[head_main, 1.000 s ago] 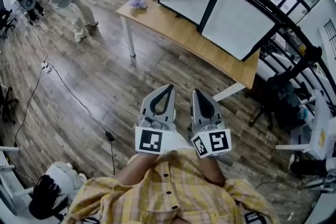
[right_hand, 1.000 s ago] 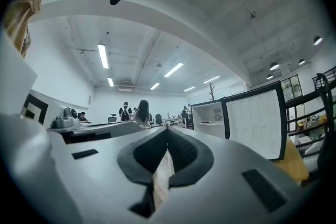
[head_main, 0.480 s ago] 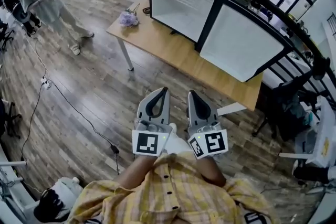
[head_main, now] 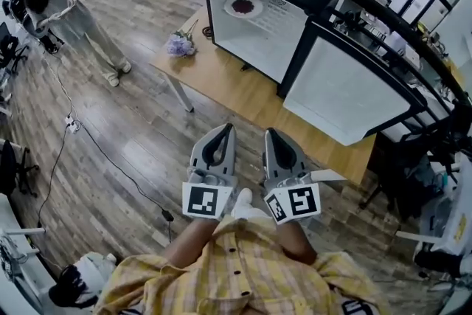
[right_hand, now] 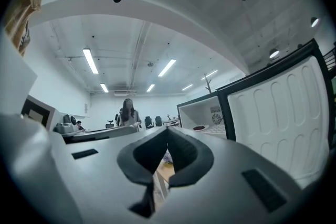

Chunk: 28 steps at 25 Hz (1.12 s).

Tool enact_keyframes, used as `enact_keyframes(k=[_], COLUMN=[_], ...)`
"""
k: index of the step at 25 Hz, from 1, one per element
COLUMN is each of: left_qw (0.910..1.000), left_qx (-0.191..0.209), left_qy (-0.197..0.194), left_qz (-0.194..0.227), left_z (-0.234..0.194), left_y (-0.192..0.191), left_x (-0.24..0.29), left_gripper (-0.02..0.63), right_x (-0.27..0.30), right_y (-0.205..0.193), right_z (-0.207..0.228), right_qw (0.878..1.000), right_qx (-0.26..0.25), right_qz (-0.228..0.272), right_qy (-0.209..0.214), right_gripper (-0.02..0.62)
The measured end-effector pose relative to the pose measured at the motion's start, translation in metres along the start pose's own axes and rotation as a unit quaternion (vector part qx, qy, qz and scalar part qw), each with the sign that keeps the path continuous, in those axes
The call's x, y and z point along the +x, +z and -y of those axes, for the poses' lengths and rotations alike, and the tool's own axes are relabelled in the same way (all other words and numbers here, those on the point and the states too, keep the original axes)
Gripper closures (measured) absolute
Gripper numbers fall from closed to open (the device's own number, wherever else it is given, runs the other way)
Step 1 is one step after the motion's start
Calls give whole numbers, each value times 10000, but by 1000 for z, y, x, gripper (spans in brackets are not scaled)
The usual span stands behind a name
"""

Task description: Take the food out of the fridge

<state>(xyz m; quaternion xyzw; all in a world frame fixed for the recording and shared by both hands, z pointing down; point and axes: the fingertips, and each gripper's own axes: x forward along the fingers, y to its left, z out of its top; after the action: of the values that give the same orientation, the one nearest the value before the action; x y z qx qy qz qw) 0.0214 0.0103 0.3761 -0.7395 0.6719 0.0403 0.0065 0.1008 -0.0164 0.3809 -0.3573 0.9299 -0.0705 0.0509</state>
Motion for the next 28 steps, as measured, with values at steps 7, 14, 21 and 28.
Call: enact_keyframes(k=[7, 14, 21, 28], left_qw=[9998, 9991, 9999, 9995], left_qx=[70, -160, -37, -128], left_qy=[145, 171, -57, -274], left_qz=[-72, -351, -159, -111], left_z=[-17, -40, -74, -109], left_y=[2, -9, -1, 1], left_x=[21, 46, 102, 154], left_gripper=[598, 598, 598, 598], right_x=[24, 52, 100, 155], right_y=[-8, -9, -4, -9], right_z=[24, 27, 43, 55], right_qw=[9998, 9998, 9996, 9990], right_qx=[201, 217, 158, 103], right_qz=[-23, -41, 47, -13], right_qy=[-71, -25, -244, -437], right_gripper=[589, 589, 589, 589])
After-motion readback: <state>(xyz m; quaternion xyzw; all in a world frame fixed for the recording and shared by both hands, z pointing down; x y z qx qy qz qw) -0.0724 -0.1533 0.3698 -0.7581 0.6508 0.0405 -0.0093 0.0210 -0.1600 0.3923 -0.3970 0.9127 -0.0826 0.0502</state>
